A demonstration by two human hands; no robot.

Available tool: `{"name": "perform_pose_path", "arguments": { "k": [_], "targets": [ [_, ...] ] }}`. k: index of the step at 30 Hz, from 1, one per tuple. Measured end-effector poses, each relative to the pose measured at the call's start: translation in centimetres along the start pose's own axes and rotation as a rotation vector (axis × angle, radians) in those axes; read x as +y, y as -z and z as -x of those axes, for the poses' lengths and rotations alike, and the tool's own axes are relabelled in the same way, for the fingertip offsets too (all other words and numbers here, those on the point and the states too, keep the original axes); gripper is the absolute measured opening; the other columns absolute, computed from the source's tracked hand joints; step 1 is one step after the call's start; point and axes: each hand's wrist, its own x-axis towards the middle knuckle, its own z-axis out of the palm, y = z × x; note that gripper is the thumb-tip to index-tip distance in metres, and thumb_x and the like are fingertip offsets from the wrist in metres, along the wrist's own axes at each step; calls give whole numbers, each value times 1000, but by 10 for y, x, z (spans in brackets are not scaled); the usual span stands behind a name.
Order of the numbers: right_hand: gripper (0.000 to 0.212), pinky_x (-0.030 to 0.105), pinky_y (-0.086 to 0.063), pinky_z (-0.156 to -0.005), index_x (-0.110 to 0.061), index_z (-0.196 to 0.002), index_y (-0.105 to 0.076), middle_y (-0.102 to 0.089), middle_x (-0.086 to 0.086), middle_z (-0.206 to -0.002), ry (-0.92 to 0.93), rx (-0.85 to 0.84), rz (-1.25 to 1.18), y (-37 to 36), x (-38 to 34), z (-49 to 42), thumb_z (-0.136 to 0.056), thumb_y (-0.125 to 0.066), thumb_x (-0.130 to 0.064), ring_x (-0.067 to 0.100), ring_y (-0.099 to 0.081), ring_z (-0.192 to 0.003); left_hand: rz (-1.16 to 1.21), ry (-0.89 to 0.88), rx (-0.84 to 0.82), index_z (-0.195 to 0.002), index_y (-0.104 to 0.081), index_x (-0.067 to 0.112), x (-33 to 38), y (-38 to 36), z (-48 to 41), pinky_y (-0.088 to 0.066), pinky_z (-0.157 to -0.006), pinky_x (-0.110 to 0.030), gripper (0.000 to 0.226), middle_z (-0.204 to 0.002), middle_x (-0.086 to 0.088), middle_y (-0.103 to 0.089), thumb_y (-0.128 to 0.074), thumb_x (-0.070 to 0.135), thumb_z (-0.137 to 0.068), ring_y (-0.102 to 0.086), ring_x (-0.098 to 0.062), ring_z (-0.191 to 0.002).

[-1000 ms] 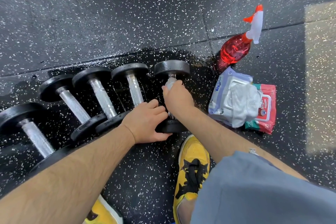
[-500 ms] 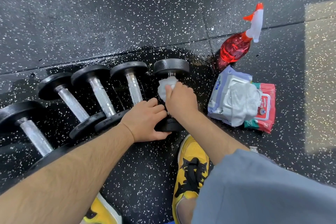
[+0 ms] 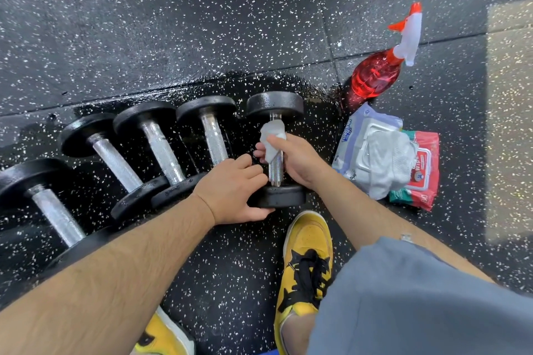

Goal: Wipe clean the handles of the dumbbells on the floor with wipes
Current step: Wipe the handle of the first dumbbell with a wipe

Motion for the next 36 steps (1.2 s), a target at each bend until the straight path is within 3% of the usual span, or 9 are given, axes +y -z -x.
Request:
{"name": "perform_pose_path", "arguments": {
  "k": [3,6,10,12,20,24,28,32,36],
  "targets": [
    [23,48,-50,-103,1,-116,-62,-69,23,-116,-30,-59,-111,10,2,4,-102,-50,-12,33,-67,-110,-2,0,-17,-78,-60,15,0,0,0,-49,-61,-43,51,-75,3,-53,-69,65,-79,-40,-20,-78],
    [22,48,-53,-100,-5,-110,-68,-73,20,-112,-17,32,85,9,-1,10,-103,-53,-20,36,-68,-110,-2,2,-30,-79,-60,14,-1,1,1,-49,-61,-44,51,-76,2,-54,-68,65,-79,-41,-21,-77],
    [30,31,-45,-63,-6,-81,-66,-61,-1,-68,45,208,669,4,-10,19,-93,-61,-33,17,-53,-62,-18,-2,-16,-78,-61,14,0,2,1,-48,-59,-42,51,-75,2,-54,-70,64,-77,-41,-21,-76],
    [24,29,-36,-54,-13,-74,-59,-55,-3,-65,39,250,801,-1,-12,25,-89,-63,-32,13,-47,-58,-17,-6,-13,-78,-61,14,1,3,0,-48,-59,-42,51,-75,2,-54,-69,64,-77,-42,-21,-76],
    [45,31,-38,-67,-6,-107,-56,-58,7,-103,144,432,1008,-17,-19,23,-90,-60,-47,22,-56,-88,-39,-3,-10,-79,-65,12,1,4,0,-48,-60,-39,54,-74,2,-55,-68,66,-77,-44,-22,-76],
    [26,27,-32,-71,-2,-114,-51,-60,15,-112,230,424,1091,-27,-14,21,-98,-50,-22,26,-57,-95,-37,-3,-21,-80,-66,12,1,2,0,-48,-59,-40,55,-74,3,-56,-65,67,-78,-43,-21,-77],
    [10,31,-31,-67,-7,-99,-51,-58,9,-99,157,393,822,-32,-8,18,-94,-42,-5,24,-52,-87,-41,-4,-9,-80,-66,12,1,2,0,-47,-60,-39,54,-75,2,-56,-66,66,-78,-43,-21,-77],
    [26,40,-49,-77,-11,-95,-71,-73,2,-93,12,349,379,-15,-5,14,-84,-48,-15,25,-64,-85,-22,2,-17,-79,-62,14,0,1,1,-48,-60,-42,51,-76,2,-54,-70,64,-77,-43,-22,-77],
    [26,40,-51,-84,-18,-113,-66,-70,2,-105,83,252,570,-11,-4,19,-96,-52,-33,23,-65,-97,-32,1,-17,-79,-62,13,1,1,0,-48,-60,-43,52,-75,1,-54,-70,64,-76,-44,-22,-76]
  ]
}}
